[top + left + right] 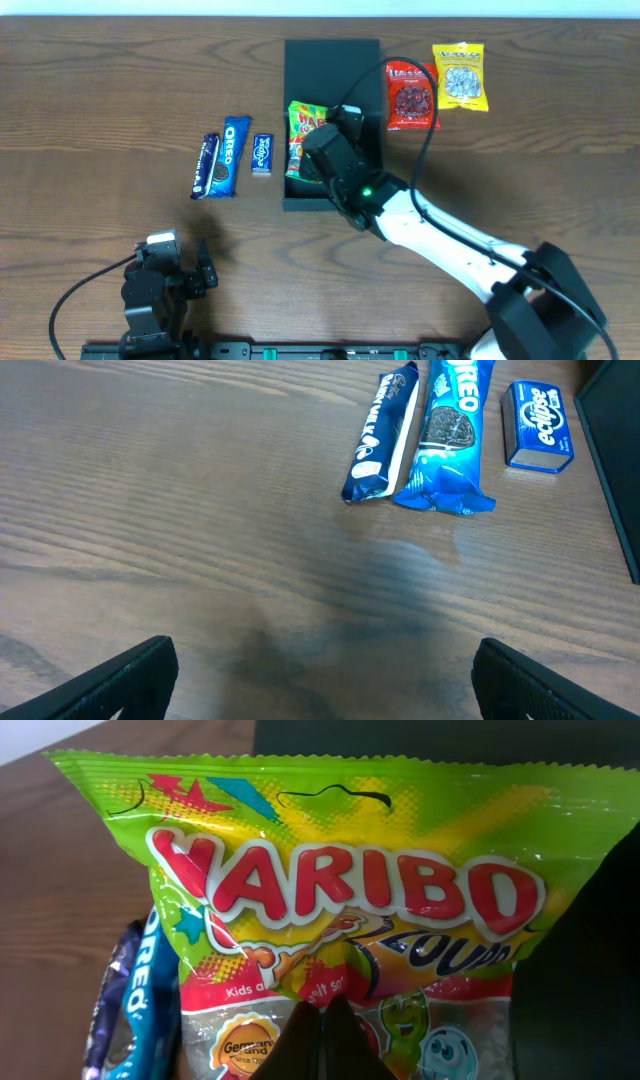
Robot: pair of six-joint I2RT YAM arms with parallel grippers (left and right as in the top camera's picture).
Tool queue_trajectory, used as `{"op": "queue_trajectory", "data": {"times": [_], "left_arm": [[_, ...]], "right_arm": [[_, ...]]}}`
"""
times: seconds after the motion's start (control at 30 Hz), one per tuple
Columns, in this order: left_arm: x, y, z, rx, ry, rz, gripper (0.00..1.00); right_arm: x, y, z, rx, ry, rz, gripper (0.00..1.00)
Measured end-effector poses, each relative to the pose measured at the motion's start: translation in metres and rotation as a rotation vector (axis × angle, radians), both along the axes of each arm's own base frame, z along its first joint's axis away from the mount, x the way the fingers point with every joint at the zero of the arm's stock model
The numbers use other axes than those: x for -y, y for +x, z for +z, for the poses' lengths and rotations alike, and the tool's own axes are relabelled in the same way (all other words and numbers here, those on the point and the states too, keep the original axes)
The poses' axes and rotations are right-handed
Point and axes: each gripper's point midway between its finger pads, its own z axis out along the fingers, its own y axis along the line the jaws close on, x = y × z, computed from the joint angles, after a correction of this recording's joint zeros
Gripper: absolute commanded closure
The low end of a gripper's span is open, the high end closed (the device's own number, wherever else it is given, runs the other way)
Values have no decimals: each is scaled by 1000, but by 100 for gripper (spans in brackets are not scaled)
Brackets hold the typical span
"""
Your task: Pack container
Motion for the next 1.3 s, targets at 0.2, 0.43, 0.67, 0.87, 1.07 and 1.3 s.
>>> {"op": "queue_trajectory", "data": {"times": [0.2,0.43,0.67,0.87,1.07,1.3], "left_arm": [[0,0,0,0,0,0,5],[0,0,0,0,0,0,5],[0,0,0,0,0,-1,5],[0,0,0,0,0,0,5],[0,0,0,0,0,0,5],[2,0,0,3,-19,-3,5]], "right_arm": [[5,3,1,21,-51,-1,1],[25,-15,67,125,-113,85,1],[57,-47,123,183,-153,124,1],[79,-69,108,92,-240,146,1],[107,-102,93,-28,-331,175,1],[130,-127,122,26,-312,196,1]]}}
